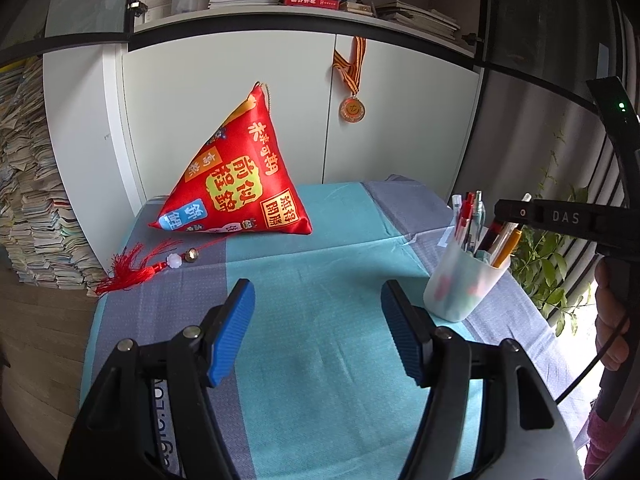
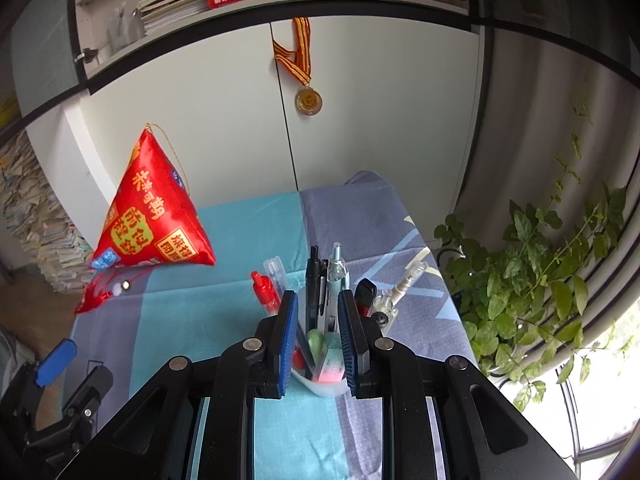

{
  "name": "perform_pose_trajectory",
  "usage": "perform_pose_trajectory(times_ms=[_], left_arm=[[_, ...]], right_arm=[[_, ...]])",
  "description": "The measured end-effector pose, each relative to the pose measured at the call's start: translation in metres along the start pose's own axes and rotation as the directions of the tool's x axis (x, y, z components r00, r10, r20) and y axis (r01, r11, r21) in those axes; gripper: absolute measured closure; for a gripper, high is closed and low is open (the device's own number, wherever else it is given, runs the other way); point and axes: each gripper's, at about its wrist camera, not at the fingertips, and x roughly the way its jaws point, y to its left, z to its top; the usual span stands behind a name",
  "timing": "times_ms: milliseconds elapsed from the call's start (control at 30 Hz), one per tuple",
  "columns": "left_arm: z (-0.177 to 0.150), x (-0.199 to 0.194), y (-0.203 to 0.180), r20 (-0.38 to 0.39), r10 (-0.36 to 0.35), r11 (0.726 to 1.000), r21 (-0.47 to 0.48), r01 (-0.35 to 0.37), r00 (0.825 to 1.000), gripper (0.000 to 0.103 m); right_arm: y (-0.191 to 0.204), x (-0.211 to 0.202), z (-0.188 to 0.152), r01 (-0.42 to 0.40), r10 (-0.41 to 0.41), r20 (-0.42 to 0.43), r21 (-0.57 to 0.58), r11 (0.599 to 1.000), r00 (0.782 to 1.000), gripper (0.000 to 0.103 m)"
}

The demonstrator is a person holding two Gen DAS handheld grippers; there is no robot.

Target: Organize stationery

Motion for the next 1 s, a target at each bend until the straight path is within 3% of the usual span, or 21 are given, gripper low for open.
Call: perform_pose_trajectory(times_ms=[467, 800, 1000], left_arm=[[0.004, -0.045, -0.036, 0.080, -0.010, 0.998, 0.068, 0.005, 0.997, 0.025], [0.000, -0.084, -0.057, 0.129, 0.000, 0.995, 0.100, -0.013, 0.992, 0.021], [-0.004, -0.113, -0.063, 0.161, 0.025, 0.996, 0.085, -0.039, 0.987, 0.017]], right_arm=[[0.002, -0.071, -0.016, -0.001, 0.008, 0.126, -0.059, 0.998, 0.992, 0.079], [0.005, -0.126, -0.037, -0.020, 0.037, 0.214, -0.083, 0.996, 0.976, 0.062], [0.003, -0.156, -0.054, -0.021, 0.040, 0.253, -0.075, 0.997, 0.967, 0.062]])
